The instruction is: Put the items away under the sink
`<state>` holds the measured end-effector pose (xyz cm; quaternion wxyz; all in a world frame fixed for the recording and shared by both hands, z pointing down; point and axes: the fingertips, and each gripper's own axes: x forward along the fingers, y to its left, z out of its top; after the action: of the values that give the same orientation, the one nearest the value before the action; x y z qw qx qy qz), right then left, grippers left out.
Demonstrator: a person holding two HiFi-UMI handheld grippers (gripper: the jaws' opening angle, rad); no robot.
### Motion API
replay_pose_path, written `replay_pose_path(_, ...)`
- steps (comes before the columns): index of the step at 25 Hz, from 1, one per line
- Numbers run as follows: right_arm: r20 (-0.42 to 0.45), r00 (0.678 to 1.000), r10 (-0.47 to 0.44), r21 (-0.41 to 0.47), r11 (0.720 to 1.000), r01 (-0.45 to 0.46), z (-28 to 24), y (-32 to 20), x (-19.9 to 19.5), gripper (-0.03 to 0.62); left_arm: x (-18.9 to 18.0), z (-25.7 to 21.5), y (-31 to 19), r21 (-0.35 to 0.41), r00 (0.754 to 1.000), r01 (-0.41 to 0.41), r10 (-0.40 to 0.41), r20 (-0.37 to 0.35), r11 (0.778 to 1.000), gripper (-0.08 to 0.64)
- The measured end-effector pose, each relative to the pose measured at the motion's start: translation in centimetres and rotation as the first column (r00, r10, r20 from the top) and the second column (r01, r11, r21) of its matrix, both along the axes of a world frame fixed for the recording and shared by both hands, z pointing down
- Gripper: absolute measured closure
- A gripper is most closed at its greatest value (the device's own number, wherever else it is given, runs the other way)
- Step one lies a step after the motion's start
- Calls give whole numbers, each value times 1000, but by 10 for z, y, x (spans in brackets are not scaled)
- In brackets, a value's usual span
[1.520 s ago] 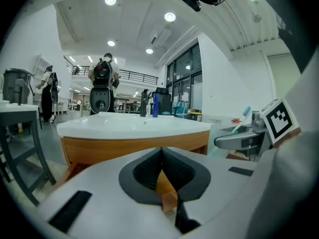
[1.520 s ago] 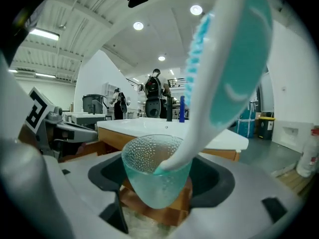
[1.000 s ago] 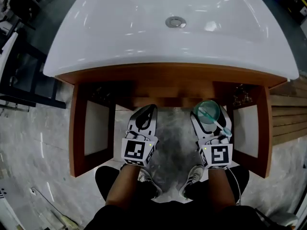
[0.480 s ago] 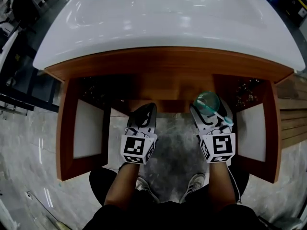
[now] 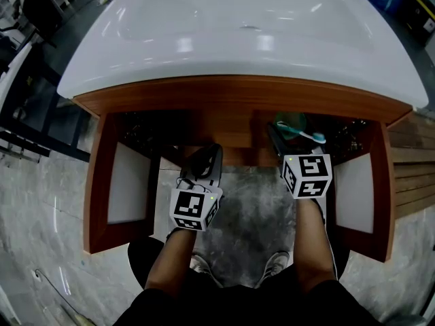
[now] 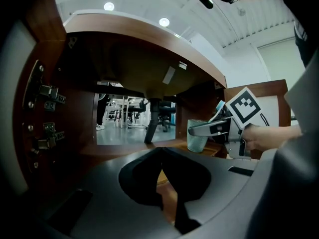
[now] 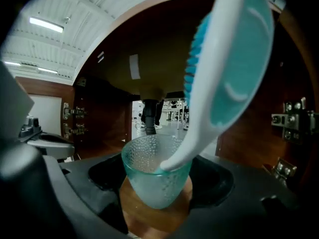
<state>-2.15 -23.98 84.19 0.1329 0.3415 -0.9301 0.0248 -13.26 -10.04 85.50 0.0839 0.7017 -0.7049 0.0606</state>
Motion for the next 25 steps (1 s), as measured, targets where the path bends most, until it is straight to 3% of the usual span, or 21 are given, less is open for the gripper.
replay_pose_path(10, -66, 997, -32, -44, 999, 29, 16, -35, -25, 206, 0, -7, 3, 23, 1000, 12, -12, 18, 1000, 538)
replay_pose_path(15, -56, 998, -32, -47, 998, 29, 17, -40, -23, 206, -1, -23, 6, 76, 999, 40, -43, 30, 996, 538)
replay_pose_path(25, 5, 1000, -15, -63, 998, 15, 19, -27, 0, 187, -20, -33, 12, 86, 996, 78, -81, 26, 993, 538)
